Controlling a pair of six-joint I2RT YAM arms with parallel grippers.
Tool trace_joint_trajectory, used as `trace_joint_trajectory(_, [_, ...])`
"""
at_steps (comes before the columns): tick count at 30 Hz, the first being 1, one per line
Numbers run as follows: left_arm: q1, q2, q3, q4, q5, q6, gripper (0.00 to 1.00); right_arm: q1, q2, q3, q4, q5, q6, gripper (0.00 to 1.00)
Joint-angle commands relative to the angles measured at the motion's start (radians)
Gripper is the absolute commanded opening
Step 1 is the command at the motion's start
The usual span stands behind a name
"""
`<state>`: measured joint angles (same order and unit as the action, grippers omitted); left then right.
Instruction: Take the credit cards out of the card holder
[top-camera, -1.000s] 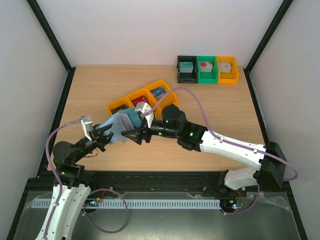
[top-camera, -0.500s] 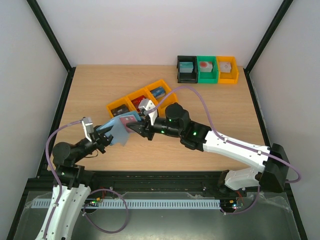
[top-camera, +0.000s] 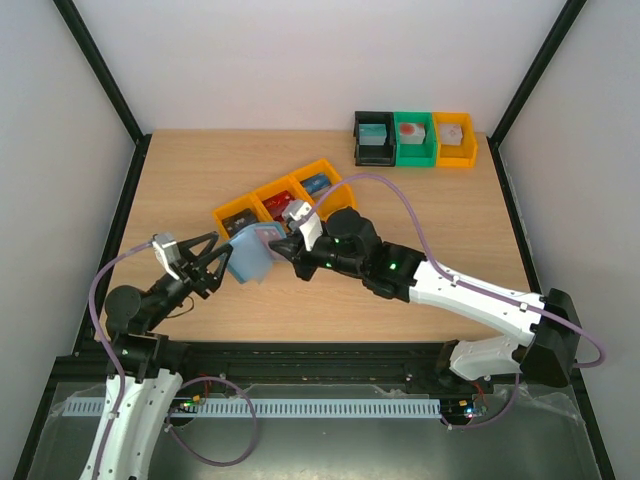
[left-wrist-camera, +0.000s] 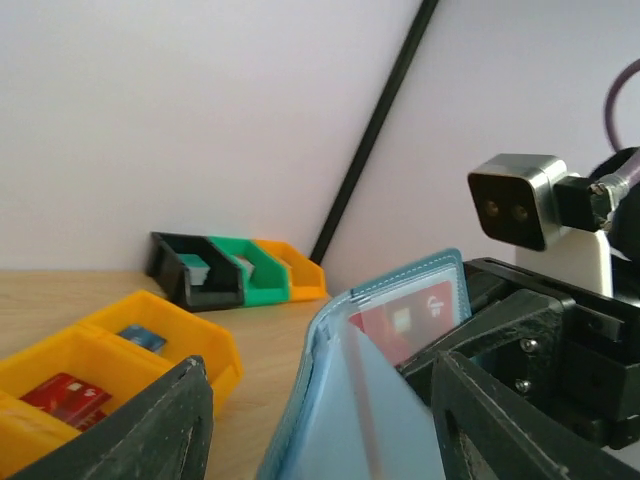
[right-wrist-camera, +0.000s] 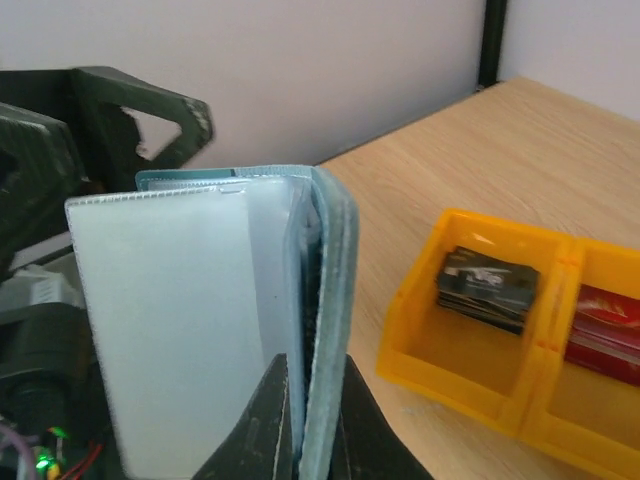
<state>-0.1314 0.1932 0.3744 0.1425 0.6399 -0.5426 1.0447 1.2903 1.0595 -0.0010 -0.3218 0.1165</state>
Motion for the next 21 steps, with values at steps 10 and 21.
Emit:
trace_joint_trajectory(10, [0.02,0.022,-0.002,-0.096,0.073,0.214,0.8,0.005,0.021,0.059,-0.023,-0.113,0.04,0.02])
trace_joint_trajectory(21, [0.02,0.008,-0.03,-0.042,0.276,0.188,0.96,0.002,-0.096,-0.025,0.106,-0.348,-0.002,0.02])
